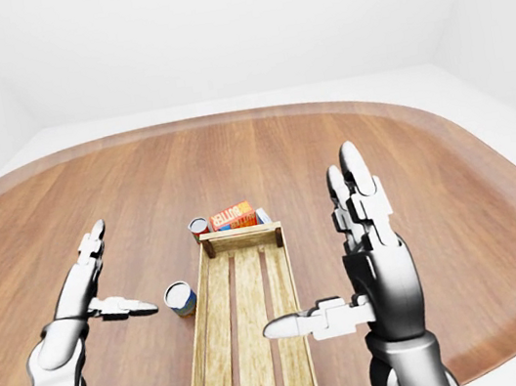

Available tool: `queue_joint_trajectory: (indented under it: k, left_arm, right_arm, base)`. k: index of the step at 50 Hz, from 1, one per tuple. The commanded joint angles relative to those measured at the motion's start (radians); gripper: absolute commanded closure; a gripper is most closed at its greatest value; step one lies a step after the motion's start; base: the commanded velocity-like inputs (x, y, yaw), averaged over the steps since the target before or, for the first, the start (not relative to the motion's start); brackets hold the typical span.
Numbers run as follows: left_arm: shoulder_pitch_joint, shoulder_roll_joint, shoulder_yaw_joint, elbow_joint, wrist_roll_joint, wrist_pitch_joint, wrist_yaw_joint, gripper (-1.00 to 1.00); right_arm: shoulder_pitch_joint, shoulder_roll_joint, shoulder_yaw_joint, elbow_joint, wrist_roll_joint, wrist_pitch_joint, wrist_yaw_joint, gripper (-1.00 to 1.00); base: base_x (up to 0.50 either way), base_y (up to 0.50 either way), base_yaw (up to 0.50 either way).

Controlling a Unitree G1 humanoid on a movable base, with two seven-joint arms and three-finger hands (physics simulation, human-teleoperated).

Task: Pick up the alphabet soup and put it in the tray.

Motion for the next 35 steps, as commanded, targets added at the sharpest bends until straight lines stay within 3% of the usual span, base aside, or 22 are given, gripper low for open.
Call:
queue_joint_trajectory:
  k: [1, 5, 7, 8, 11, 12, 18, 27, 32, 33, 35]
  left_arm:
    - [-0.132, 0.047, -0.073, 0.215, 0.205, -0.02, 0.055, -1.0]
    - [-0.172, 0.059, -0.099, 0.249, 0.229, -0.046, 0.021, -1.0]
    - [-0.185, 0.058, -0.106, 0.256, 0.242, -0.045, 0.007, -1.0]
    - [-0.193, 0.066, -0.12, 0.281, 0.281, -0.086, 0.043, -1.0]
    - [-0.21, 0.073, -0.141, 0.327, 0.35, -0.138, 0.066, -1.0]
    - [-0.223, 0.081, -0.16, 0.362, 0.392, -0.175, 0.081, -1.0]
    - [-0.333, 0.098, -0.166, 0.55, 0.411, -0.175, 0.105, -1.0]
    - [-0.409, 0.135, -0.223, 0.727, 0.589, -0.175, 0.161, -1.0]
    - [-0.466, 0.148, -0.226, 0.833, 0.614, -0.175, 0.161, -1.0]
    - [-0.568, 0.189, -0.328, 1.063, 0.754, -0.175, 0.176, -1.0]
    - [-0.596, 0.184, -0.321, 1.123, 0.781, -0.175, 0.19, -1.0]
  right_arm:
    - [0.006, 0.006, -0.016, 0.004, 0.008, 0.0, 0.011, -0.97]
    - [0.006, 0.009, -0.023, 0.009, 0.009, 0.0, 0.012, -0.96]
    - [0.003, 0.012, -0.025, 0.017, 0.012, 0.0, 0.012, -0.97]
    - [0.002, 0.013, -0.024, 0.019, 0.011, 0.0, 0.011, -0.97]
    - [0.0, 0.012, -0.02, 0.021, 0.009, 0.0, 0.009, -0.97]
    - [-0.002, 0.012, -0.02, 0.022, 0.01, 0.0, 0.009, -0.97]
    - [-0.014, 0.011, -0.014, 0.017, 0.005, 0.0, 0.003, -0.97]
    - [-0.027, 0.01, -0.009, 0.026, -0.007, 0.0, -0.001, -0.97]
    - [-0.025, 0.01, -0.012, 0.02, -0.005, 0.0, -0.001, -0.97]
    - [-0.017, 0.015, -0.029, 0.017, 0.014, 0.0, 0.001, -0.96]
    - [-0.016, 0.016, -0.029, 0.026, 0.015, 0.0, 0.003, -0.96]
  base:
    - [0.0, 0.0, 0.0]
    - [0.0, 0.0, 0.0]
    - [0.0, 0.0, 0.0]
    - [0.0, 0.0, 0.0]
    - [0.0, 0.0, 0.0]
    - [0.0, 0.0, 0.0]
    - [0.0, 0.0, 0.0]
    - [0.0, 0.0, 0.0]
    - [0.0, 0.0, 0.0]
    - [0.0, 0.0, 0.0]
    - [0.0, 0.0, 0.0]
